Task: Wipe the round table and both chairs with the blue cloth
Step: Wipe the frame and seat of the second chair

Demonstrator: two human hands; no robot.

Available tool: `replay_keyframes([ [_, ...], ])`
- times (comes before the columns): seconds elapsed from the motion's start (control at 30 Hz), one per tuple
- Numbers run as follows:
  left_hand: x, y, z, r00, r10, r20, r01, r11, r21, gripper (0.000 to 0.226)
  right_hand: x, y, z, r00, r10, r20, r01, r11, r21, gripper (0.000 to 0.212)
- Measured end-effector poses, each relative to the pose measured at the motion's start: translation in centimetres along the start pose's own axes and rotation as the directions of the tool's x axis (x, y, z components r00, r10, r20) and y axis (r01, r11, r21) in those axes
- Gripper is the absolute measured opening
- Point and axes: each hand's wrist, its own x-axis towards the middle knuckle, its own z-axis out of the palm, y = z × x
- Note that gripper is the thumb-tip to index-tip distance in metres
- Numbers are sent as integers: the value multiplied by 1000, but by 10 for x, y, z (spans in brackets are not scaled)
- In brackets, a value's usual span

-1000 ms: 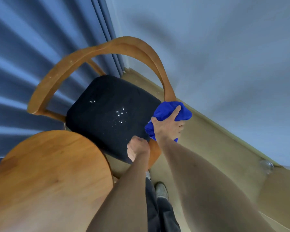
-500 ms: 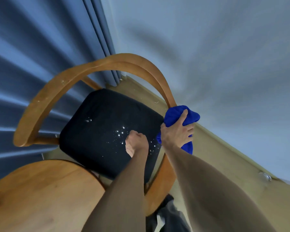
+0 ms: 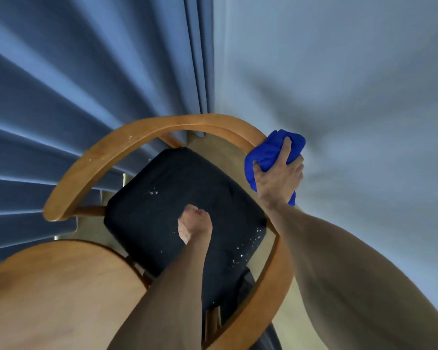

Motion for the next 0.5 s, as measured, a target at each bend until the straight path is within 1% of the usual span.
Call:
replay_keyframes([
  [0.07,5,10,-4,1000,-13,-5,13,1000,-6,19,6,-27,-1,1000,-20,-12,20,997,-70,92],
  [0.1,8,17,-5,1000,-16,-9,16,1000,-11,20,10,-41,0,999,-53,-9,52,994,-96,91],
  [0.2,16,33,-7,999,-23,-37,21,999,-49,21,28,-83,4,972,-229,58,236,957,-171,87],
  [0.27,23,39,-12,998,-37,-53,33,996,-81,22,40,-113,10,917,-364,162,394,888,-237,83],
  [0.3,27,40,-15,997,-45,-55,39,994,-99,21,44,-130,14,877,-422,230,474,841,-262,81],
  [0.37,34,38,-23,997,-57,-61,49,990,-130,21,47,-163,26,789,-493,366,597,757,-267,81],
  [0.43,43,29,-33,994,-76,-77,63,986,-153,21,44,-193,41,727,-511,458,657,712,-249,84],
  [0.5,57,16,-41,989,-102,-105,82,980,-181,21,36,-210,58,692,-537,482,690,689,-223,86],
])
